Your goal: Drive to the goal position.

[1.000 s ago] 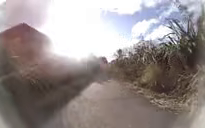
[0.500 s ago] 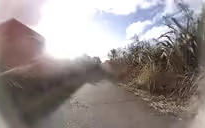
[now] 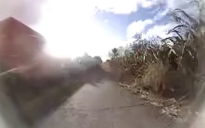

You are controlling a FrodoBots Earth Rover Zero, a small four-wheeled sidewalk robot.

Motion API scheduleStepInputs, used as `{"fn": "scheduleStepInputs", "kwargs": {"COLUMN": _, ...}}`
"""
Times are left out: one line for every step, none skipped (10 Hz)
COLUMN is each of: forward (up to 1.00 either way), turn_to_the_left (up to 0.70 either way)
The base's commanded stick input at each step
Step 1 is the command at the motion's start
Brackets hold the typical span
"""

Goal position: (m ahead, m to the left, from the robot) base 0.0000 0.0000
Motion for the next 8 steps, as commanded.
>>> {"fn": "scheduleStepInputs", "kwargs": {"forward": 0.50, "turn_to_the_left": 0.03}}
{"fn": "scheduleStepInputs", "kwargs": {"forward": 0.50, "turn_to_the_left": 0.03}}
{"fn": "scheduleStepInputs", "kwargs": {"forward": 0.50, "turn_to_the_left": 0.03}}
{"fn": "scheduleStepInputs", "kwargs": {"forward": 0.50, "turn_to_the_left": 0.03}}
{"fn": "scheduleStepInputs", "kwargs": {"forward": 0.50, "turn_to_the_left": 0.03}}
{"fn": "scheduleStepInputs", "kwargs": {"forward": 0.50, "turn_to_the_left": 0.03}}
{"fn": "scheduleStepInputs", "kwargs": {"forward": 0.50, "turn_to_the_left": 0.03}}
{"fn": "scheduleStepInputs", "kwargs": {"forward": 0.50, "turn_to_the_left": 0.03}}
